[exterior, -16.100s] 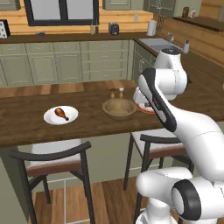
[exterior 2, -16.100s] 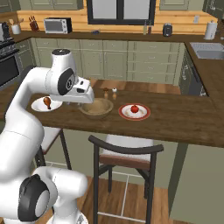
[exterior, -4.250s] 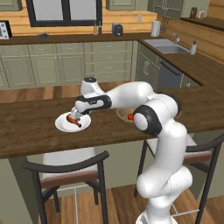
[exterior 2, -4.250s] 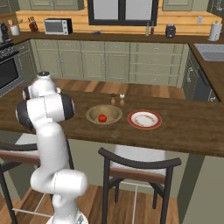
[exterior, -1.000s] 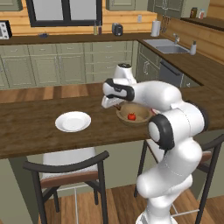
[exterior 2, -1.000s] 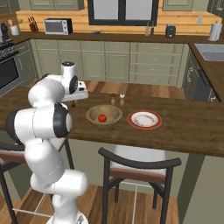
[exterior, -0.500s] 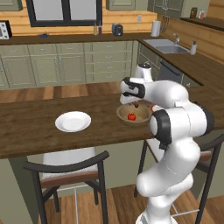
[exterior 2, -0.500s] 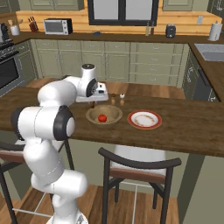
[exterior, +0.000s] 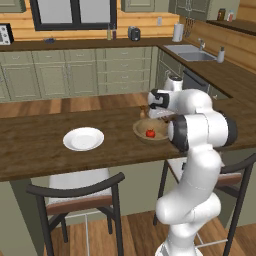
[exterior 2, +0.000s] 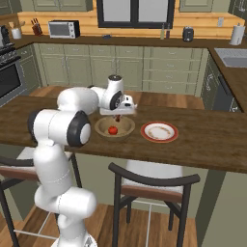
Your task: Pick the chicken drumstick and tomato from their plates and place them in the bowl. Then put the bowl in the fridge.
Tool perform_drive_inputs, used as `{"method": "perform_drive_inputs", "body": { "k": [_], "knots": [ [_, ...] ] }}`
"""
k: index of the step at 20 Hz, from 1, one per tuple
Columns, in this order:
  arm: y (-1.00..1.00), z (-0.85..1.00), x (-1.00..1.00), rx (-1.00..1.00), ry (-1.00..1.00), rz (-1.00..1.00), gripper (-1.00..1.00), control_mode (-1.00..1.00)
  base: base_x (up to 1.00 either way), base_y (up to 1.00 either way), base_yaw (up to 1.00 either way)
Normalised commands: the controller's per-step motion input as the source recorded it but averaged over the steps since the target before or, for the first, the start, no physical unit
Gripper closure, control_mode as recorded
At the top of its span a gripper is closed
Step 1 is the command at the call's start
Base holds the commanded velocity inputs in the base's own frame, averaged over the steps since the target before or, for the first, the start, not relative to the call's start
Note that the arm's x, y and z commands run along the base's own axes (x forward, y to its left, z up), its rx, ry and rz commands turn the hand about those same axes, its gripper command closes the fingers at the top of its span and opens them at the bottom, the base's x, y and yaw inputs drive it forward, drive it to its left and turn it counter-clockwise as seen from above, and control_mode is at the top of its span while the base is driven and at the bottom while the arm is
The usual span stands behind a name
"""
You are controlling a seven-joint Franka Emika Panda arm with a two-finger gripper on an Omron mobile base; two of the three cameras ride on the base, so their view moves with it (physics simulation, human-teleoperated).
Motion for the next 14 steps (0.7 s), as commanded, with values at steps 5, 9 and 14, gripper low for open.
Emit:
{"method": "perform_drive_inputs", "body": {
  "k": [5, 9, 14],
  "knots": [
    [-0.44, -0.37, 0.35, 0.00, 0.00, 0.00, 1.00, -1.00, 0.00, 0.00, 0.00],
    [-0.04, -0.36, 0.58, 0.00, 0.04, 0.00, 1.00, -1.00, 0.00, 0.00, 0.00],
    [0.00, -0.39, 0.43, 0.00, 0.05, 0.00, 1.00, -1.00, 0.00, 0.00, 0.00]
  ]
}}
